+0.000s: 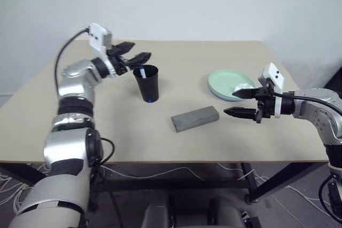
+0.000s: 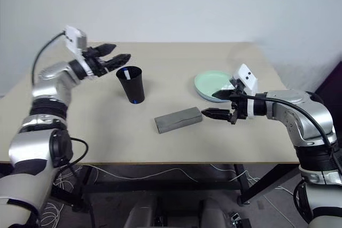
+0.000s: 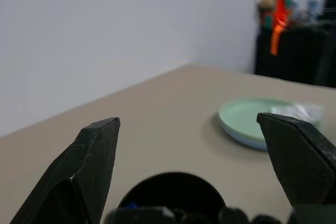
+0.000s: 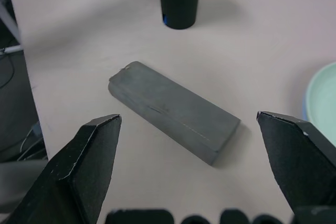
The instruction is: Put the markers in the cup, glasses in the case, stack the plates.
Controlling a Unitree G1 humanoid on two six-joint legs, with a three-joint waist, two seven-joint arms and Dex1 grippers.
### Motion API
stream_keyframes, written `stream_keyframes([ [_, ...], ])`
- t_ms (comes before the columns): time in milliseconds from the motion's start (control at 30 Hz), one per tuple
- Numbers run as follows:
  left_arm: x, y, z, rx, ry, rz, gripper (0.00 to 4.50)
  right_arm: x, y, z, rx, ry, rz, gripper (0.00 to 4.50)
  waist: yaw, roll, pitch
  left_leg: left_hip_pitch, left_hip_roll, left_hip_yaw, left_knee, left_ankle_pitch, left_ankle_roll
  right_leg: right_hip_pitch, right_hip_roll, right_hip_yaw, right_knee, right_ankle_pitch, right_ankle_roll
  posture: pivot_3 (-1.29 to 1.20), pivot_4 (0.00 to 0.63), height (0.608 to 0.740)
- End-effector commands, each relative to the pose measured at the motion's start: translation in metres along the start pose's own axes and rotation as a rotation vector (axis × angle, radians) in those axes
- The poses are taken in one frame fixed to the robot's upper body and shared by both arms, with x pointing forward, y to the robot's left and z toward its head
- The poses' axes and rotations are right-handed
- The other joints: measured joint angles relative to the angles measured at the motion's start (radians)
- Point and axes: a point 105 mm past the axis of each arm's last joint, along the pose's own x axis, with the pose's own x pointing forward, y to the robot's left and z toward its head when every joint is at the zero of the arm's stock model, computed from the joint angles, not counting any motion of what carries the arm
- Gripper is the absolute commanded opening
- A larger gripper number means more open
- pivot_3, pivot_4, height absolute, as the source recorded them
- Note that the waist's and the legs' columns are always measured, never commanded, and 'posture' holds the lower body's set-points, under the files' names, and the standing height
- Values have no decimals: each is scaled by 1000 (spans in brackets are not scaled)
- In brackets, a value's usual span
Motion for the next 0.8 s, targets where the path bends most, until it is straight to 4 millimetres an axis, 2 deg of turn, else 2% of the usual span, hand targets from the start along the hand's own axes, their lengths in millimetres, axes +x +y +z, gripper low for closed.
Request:
stream_keyframes([
  [33,-27,-9,4,26,35,-41,4441,-8,-7,18,-38,-63,-32,4500,-7,0,0,1,0,-1,0,0,0,0,0,1,0,0,0,0,0,639],
  [133,-43,-18,4,-1,39,-29,4441,-10,-12,18,-35,-68,-48,4500,-4,0,0,1,1,0,0,1,-1,0,0,0,1,0,0,0,0,639],
  [300,-59,-35,-1,-25,42,23,4441,-20,-22,13,-25,-79,-96,4500,1,0,0,1,-1,-1,0,1,-4,1,0,0,0,0,0,0,0,639],
  [400,-69,-44,-10,-52,57,56,4441,-26,-28,6,-12,-78,-126,4500,0,0,0,2,-1,-1,0,1,-3,2,-1,2,0,0,0,0,0,639],
  [533,-84,-55,-32,-109,100,103,4441,-26,-28,0,5,-85,-135,4500,-1,0,0,7,-1,0,-3,2,-1,5,0,2,0,-1,2,0,0,639],
  [800,-87,-63,-58,-208,98,165,4441,-18,-24,-4,42,-113,-142,4500,3,0,0,12,1,-1,-4,-1,-4,9,-1,-3,1,-1,2,0,0,639],
])
